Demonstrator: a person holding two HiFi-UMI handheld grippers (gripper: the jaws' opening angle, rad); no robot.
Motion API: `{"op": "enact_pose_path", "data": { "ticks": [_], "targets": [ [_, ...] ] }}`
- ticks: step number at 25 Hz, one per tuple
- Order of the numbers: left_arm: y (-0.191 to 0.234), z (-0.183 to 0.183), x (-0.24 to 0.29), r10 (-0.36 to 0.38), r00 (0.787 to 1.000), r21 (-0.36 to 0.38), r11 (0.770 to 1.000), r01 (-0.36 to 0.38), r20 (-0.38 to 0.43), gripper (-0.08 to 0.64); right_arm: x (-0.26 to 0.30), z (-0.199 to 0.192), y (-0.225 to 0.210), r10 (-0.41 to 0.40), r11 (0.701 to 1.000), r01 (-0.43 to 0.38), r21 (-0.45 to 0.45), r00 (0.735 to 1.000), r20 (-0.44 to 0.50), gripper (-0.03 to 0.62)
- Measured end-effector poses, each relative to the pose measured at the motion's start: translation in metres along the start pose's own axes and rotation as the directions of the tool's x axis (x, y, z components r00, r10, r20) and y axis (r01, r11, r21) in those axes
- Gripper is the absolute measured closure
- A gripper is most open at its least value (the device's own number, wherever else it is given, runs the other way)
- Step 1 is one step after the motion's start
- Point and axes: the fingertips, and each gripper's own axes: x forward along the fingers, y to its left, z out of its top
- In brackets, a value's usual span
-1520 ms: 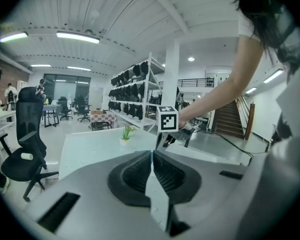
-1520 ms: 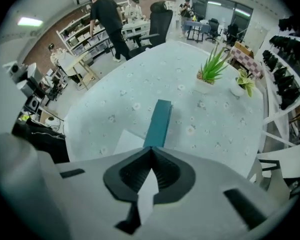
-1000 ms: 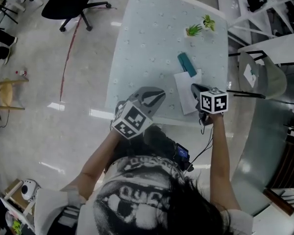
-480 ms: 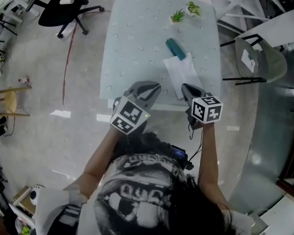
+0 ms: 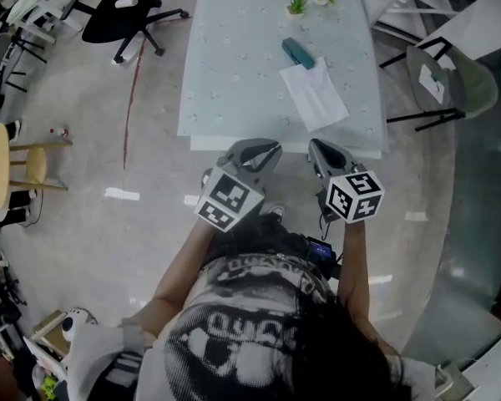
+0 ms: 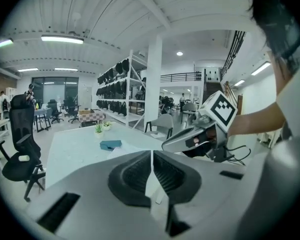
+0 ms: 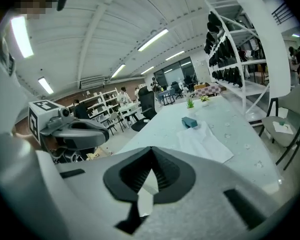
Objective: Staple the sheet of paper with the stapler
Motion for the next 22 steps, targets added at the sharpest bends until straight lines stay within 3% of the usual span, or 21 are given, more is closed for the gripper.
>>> {"op": "enact_pose_path", "data": {
  "ticks": [10,22],
  "targets": [
    [-0.054,-0.019,-0.046,0.046,0.999,-0.010,0.999,-0.046,-0.004,0.549,-0.054,-0.029,0.049,0.042,0.997,-0.036,-0.075,0.997,0.072,0.599],
    [-0.112,-0.032,-0.069,0.036,0.999,0.020,0.999,-0.036,0.000,0.549,-0.096,-0.058,0.065,0.047,0.991,-0.037,-0.125,0.996,0.075,0.600]
  ]
}}
